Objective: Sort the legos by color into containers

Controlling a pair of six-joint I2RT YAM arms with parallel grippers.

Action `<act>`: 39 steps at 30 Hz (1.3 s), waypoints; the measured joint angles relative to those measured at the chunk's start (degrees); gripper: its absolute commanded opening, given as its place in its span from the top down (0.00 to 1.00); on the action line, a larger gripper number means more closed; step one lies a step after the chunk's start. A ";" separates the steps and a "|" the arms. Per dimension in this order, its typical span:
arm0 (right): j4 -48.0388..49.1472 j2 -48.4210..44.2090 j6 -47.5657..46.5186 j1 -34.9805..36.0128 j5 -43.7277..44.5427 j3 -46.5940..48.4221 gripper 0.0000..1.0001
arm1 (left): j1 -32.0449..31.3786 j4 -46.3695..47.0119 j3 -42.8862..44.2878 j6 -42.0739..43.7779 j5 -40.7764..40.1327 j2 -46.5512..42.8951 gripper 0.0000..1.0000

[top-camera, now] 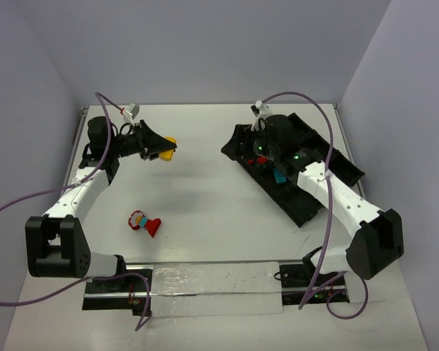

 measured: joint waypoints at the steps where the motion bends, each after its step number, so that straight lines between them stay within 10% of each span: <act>1: 0.23 -0.12 0.14 0.58 -0.44 -0.47 0.24 | -0.19 0.08 0.00 -0.02 0.01 0.30 1.00; 21: 3.88 -1.76 0.39 5.66 -4.21 -4.40 0.24 | -5.93 -3.37 0.46 2.88 -4.78 5.62 1.00; 39: -2.79 -12.79 1.53 2.25 13.90 -13.07 0.24 | -24.39 -30.91 6.22 16.77 -60.01 20.45 1.00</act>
